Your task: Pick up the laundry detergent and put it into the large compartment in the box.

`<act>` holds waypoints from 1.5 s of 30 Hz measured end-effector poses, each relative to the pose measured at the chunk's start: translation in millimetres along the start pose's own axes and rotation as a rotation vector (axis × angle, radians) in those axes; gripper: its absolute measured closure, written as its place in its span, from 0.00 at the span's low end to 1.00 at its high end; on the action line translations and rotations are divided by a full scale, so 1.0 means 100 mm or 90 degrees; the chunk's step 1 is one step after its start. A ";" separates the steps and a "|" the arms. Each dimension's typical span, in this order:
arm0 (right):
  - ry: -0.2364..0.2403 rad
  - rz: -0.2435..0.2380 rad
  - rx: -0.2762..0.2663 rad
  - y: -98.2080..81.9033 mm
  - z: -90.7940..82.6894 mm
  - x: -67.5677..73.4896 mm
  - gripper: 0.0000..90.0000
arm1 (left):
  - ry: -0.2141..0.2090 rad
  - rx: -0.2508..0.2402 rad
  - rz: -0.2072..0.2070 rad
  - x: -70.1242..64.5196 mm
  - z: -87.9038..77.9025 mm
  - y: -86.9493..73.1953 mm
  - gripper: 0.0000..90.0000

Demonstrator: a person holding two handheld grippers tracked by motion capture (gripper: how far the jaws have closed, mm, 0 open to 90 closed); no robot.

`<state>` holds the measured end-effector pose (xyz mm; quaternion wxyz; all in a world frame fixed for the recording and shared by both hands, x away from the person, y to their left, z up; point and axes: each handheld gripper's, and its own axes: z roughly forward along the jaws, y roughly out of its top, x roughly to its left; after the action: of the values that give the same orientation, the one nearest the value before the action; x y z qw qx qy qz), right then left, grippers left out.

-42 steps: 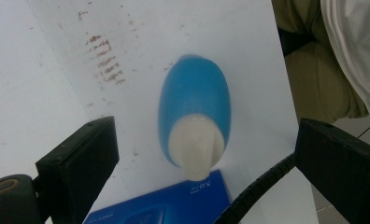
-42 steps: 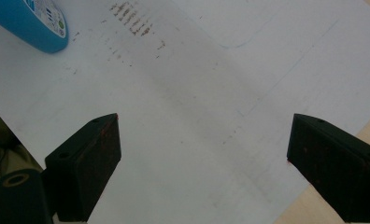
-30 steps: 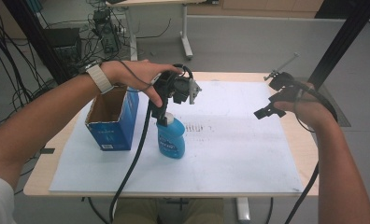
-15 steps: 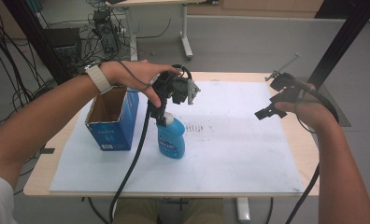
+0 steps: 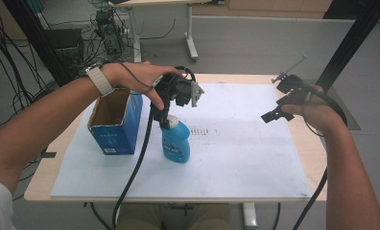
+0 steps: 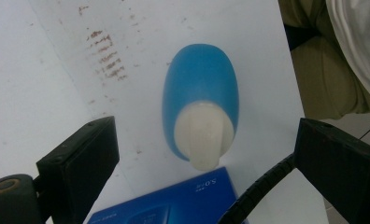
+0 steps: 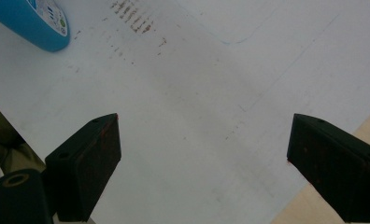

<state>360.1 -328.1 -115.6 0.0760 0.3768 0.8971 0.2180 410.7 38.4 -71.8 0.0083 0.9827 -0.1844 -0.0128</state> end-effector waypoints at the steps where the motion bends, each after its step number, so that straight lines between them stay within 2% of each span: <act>1: 0.000 0.000 0.000 0.00 0.00 0.00 0.11 | 0.000 0.002 -0.003 0.00 0.00 0.00 0.08; 30: 0.000 0.006 0.001 -0.04 0.00 -0.02 0.11 | 0.000 -0.002 0.000 0.02 0.01 -0.01 0.09; 41: 0.000 0.003 0.000 -0.03 0.00 -0.02 0.11 | 0.006 -0.010 -0.008 0.00 0.01 -0.06 0.08; 45: -0.001 0.004 0.002 -0.01 0.00 0.00 0.11 | 0.009 -0.006 -0.001 -0.01 0.01 -0.04 0.08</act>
<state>359.5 -329.3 -115.8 0.0753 0.3802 0.8960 0.2167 410.8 42.3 -72.5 0.0138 0.9828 -0.1839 -0.0069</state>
